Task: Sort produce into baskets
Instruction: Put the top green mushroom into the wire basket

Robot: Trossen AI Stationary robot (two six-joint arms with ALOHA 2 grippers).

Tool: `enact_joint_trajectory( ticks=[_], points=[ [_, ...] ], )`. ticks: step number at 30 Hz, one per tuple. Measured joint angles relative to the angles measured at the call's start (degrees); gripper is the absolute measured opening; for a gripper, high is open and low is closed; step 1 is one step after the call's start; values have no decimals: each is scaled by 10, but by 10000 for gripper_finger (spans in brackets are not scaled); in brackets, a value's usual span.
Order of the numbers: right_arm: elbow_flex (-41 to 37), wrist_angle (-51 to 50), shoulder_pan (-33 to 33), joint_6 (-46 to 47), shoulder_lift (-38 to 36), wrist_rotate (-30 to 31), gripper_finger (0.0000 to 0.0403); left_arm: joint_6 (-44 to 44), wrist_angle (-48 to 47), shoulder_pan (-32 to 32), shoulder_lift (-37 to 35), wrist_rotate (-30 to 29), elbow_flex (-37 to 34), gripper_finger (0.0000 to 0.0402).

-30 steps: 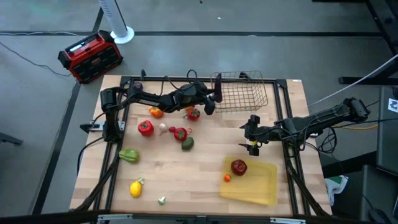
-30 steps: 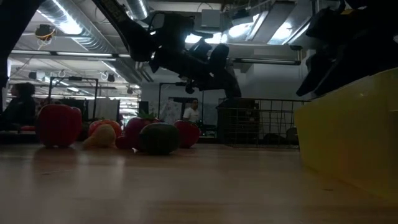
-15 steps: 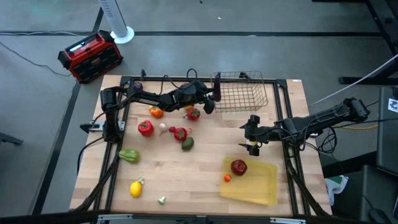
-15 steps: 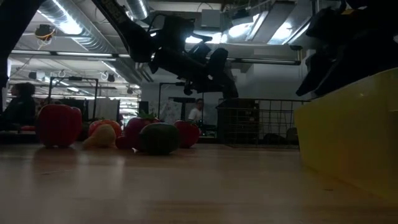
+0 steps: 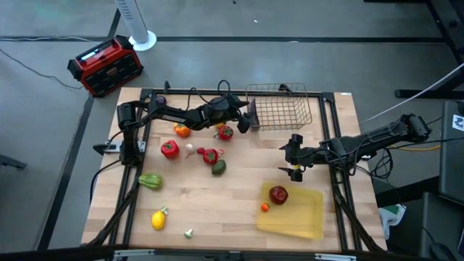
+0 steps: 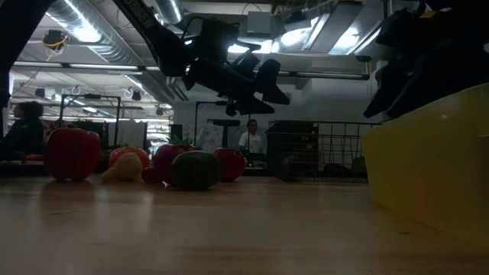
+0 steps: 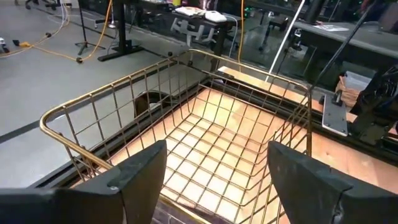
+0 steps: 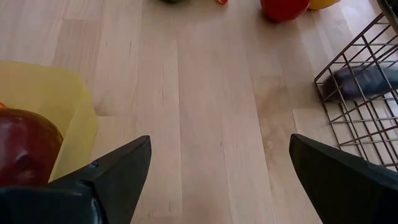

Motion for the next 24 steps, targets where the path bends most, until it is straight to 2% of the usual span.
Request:
enact_joint_trajectory(
  ticks=[7,10,16,24],
  points=[
    [0,-2,0,0,0,0,376,9,-13,9,-25,0,0,271],
    [0,-3,0,0,0,0,376,29,-58,12,-54,0,0,271],
    [0,-3,0,0,0,0,376,47,-215,12,-138,0,0,271],
    [0,-2,0,0,0,0,376,12,-451,12,-227,1,0,260]
  ],
)
